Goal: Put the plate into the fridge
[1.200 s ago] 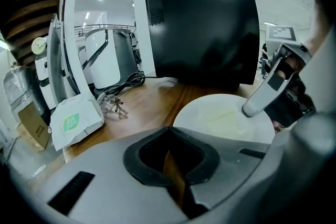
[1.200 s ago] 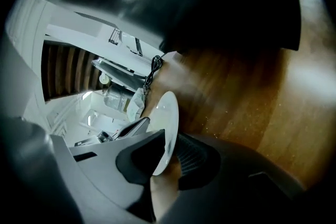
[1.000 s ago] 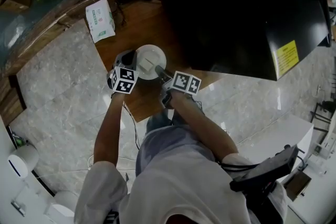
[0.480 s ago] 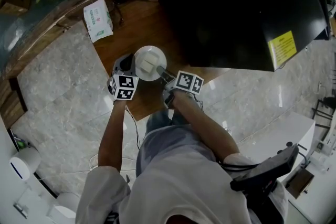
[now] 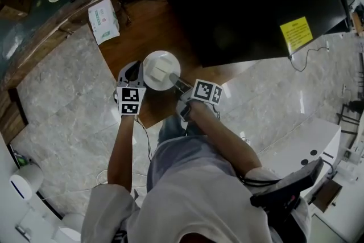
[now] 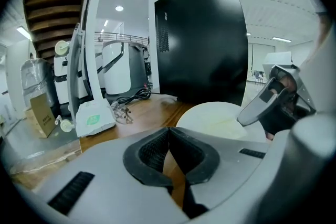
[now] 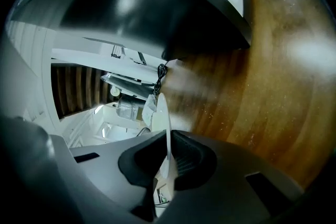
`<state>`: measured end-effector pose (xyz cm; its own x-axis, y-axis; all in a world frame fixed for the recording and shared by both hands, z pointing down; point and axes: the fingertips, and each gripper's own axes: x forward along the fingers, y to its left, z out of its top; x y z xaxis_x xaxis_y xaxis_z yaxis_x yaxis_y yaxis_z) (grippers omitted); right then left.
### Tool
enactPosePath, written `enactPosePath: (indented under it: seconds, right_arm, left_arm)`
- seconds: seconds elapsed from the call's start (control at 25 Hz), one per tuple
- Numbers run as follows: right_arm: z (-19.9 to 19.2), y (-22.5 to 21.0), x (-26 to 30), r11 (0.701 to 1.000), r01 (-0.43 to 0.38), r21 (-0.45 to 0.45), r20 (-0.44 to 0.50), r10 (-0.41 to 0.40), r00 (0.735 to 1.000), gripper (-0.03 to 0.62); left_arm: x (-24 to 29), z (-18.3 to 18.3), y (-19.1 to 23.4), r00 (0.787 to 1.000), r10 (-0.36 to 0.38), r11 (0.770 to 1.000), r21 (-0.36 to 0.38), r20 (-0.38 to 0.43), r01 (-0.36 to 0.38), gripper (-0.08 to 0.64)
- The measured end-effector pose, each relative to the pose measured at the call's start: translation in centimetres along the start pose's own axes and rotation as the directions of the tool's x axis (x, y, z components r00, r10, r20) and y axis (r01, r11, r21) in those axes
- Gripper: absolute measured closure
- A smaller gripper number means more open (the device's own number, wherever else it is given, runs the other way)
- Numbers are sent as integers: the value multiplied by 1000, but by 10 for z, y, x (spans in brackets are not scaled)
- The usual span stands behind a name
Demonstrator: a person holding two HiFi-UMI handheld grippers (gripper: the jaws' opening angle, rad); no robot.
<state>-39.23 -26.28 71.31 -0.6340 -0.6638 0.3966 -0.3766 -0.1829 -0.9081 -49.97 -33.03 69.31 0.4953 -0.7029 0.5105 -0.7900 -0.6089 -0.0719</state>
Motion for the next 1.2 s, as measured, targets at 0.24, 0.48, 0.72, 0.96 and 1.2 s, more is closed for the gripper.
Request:
enactPosePath:
  seconds: [0.24, 0.48, 0.72, 0.96, 1.2]
  right_arm:
    - [-5, 21, -33, 998, -67, -1, 6, 67, 998, 561]
    - [-7, 32, -85, 997, -75, -36, -5, 75, 997, 561]
    - [-1, 23, -143, 997, -75, -28, 1, 75, 997, 561]
    - [15, 1, -218, 996, -87, -19, 3, 87, 996, 561]
    - [29, -32, -304, 998, -63, -9, 3, 63, 998, 561]
  left_arm:
    - [-30, 27, -28, 997, -1, 1000, 1, 75, 1, 540]
    - [-60, 55, -73, 994, -12, 1000, 5, 110, 12, 540]
    - [-85, 71, -134, 992, -56, 998, -11, 109, 57, 540]
    - [-90, 94, -216, 988, -99, 995, 19, 117, 97, 540]
    - [-89, 120, -303, 983, -134, 991, 41, 127, 130, 540]
